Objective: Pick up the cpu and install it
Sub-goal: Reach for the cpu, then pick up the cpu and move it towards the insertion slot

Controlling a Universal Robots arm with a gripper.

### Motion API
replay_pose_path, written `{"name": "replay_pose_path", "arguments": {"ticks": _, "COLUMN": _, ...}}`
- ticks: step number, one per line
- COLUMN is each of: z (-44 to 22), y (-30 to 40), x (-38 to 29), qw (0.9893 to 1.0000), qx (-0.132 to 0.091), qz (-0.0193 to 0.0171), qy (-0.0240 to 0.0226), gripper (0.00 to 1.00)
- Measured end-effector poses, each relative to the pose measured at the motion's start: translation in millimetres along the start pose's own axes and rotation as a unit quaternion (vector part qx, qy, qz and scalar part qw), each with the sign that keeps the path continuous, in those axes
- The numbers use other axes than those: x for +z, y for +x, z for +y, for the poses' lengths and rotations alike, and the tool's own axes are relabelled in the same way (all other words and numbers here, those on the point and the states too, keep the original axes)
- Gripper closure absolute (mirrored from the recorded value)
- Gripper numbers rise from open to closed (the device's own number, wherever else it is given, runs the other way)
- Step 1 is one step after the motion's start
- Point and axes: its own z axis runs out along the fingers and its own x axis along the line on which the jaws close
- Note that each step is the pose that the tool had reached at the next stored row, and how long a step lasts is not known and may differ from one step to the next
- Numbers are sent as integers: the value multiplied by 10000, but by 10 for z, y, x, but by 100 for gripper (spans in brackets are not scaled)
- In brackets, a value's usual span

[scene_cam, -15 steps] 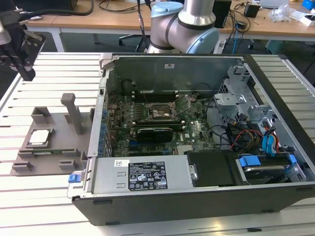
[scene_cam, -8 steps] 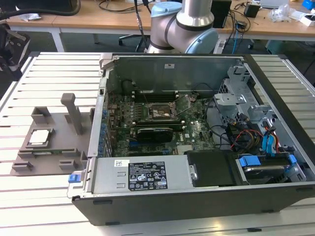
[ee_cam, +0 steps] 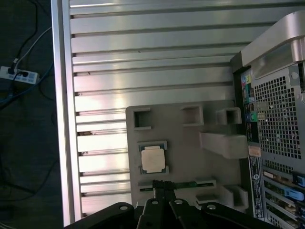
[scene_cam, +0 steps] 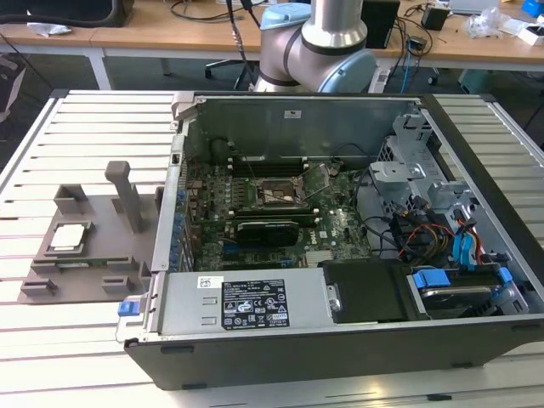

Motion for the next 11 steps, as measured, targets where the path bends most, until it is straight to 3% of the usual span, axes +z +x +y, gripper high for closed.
{"name": "replay_pose_path", "arguments": {"ticks": 11, "z": -2, "y": 21, "x": 0, "qw": 10000, "qx": 0, "qz": 0, "qy": 0, "gripper": 89}}
